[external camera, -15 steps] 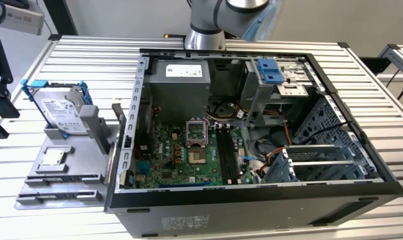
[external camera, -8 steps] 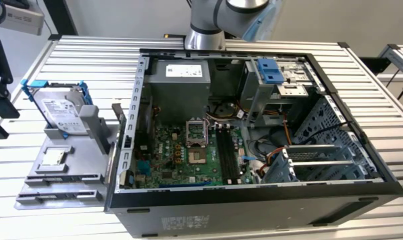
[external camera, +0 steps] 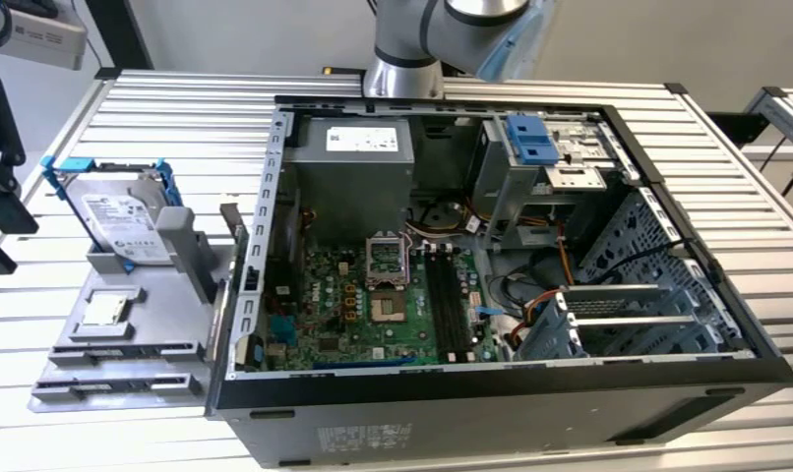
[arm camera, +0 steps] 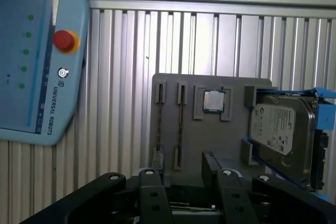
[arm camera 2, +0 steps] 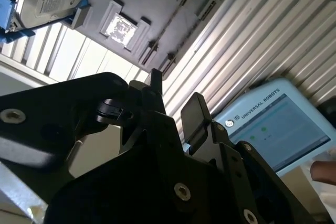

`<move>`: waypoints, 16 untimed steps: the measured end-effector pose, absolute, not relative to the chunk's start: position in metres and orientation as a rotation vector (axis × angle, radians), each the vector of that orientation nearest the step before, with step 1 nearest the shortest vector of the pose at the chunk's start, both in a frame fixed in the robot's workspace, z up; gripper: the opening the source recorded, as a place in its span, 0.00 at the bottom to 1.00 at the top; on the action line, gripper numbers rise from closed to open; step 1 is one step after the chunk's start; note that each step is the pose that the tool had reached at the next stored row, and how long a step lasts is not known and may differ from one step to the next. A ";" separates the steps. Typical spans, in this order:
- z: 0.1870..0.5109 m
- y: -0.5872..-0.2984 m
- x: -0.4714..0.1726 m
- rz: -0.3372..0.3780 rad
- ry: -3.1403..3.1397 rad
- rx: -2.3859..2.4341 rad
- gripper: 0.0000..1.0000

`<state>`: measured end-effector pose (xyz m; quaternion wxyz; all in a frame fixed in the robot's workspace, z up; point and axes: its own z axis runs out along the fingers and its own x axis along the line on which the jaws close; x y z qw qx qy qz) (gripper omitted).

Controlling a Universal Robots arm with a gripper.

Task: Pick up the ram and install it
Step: 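Pick up the ram and move it above insertion slot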

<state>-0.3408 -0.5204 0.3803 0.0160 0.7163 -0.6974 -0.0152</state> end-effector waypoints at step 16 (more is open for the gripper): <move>0.380 -0.520 -0.341 -0.038 -2.165 2.223 1.00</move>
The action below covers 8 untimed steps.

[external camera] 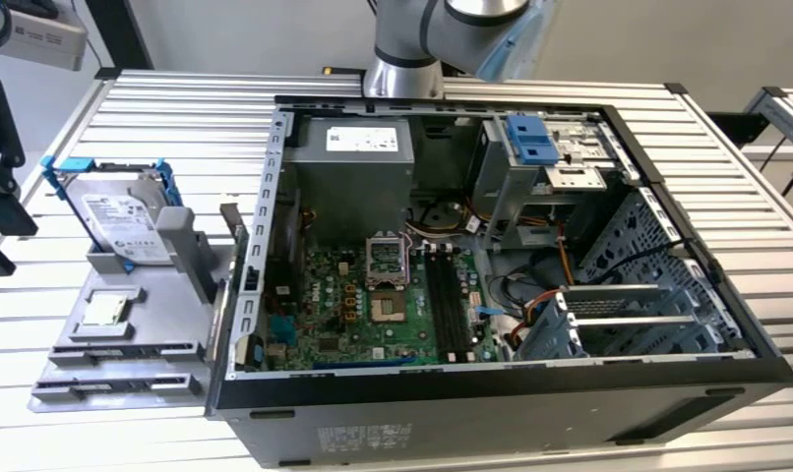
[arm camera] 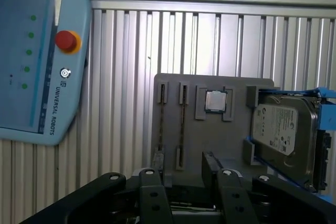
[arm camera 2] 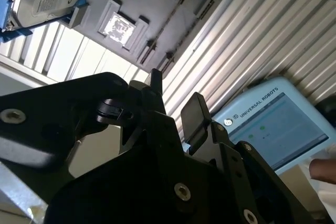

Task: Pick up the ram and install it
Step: 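Pick up the ram and move it above insertion slot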

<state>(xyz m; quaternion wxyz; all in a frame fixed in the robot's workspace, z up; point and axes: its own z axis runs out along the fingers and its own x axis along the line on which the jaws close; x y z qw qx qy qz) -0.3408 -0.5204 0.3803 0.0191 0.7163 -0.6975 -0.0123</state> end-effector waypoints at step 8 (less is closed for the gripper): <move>0.380 -0.520 -0.341 -0.034 -2.163 2.221 1.00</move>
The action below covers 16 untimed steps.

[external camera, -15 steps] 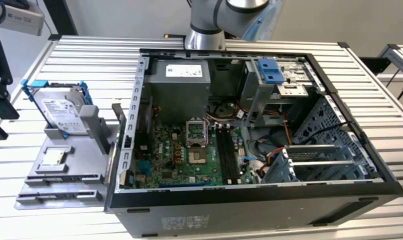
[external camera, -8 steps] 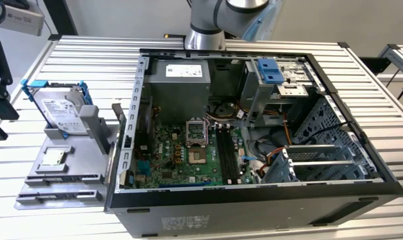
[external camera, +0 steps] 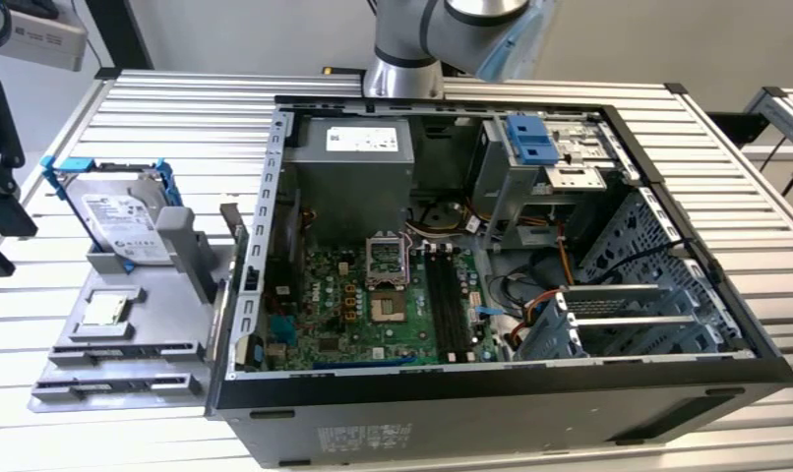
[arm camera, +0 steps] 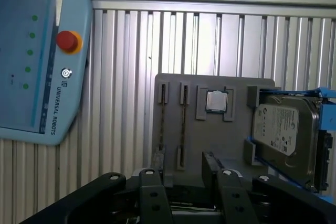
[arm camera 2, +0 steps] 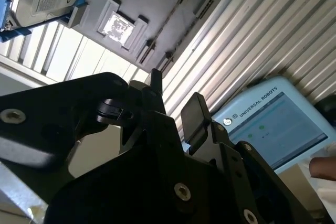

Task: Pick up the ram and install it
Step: 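Pick up the ram and move it above insertion slot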

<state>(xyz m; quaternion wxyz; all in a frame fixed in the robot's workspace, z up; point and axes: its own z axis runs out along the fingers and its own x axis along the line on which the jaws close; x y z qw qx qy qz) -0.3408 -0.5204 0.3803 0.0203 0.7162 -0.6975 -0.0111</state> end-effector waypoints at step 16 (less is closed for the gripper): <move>0.380 -0.520 -0.341 0.005 -2.146 2.202 1.00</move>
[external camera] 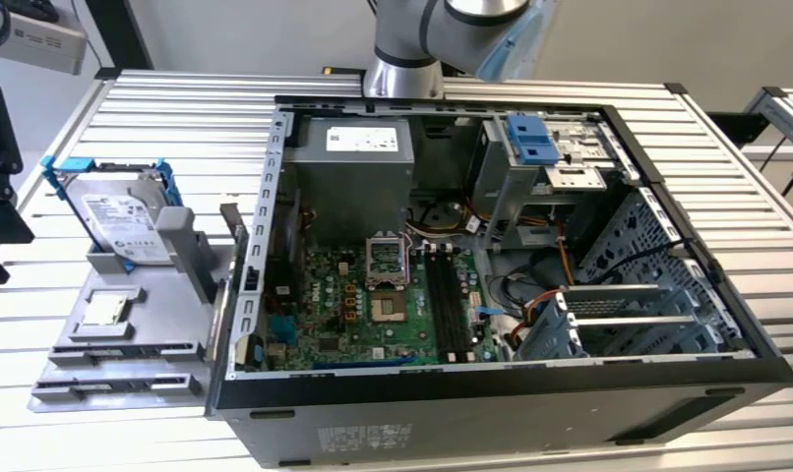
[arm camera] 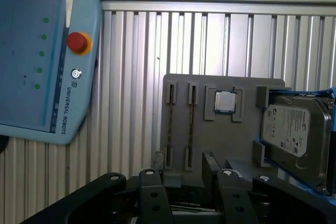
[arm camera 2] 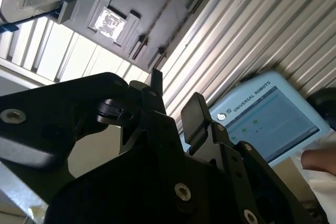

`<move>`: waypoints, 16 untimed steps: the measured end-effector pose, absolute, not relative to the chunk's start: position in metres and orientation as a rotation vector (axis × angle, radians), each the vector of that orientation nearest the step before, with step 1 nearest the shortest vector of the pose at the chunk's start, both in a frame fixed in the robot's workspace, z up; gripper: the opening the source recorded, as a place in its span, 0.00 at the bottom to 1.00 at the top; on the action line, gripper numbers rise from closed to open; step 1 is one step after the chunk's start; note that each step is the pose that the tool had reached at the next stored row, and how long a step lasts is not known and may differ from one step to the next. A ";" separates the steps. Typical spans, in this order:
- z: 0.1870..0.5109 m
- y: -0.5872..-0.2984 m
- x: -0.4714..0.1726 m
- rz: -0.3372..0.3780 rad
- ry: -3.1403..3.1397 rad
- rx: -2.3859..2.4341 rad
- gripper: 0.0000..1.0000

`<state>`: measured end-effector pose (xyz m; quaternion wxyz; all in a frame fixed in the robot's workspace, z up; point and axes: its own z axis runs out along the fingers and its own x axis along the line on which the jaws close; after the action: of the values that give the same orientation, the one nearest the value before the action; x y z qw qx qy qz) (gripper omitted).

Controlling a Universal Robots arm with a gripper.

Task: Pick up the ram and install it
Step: 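Pick up the ram and move it above insertion slot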

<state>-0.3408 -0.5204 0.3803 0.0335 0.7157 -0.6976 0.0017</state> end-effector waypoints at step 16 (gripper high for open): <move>0.380 -0.520 -0.341 0.018 -2.140 2.195 1.00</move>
<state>-0.3408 -0.5204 0.3803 0.0378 0.7155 -0.6975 0.0060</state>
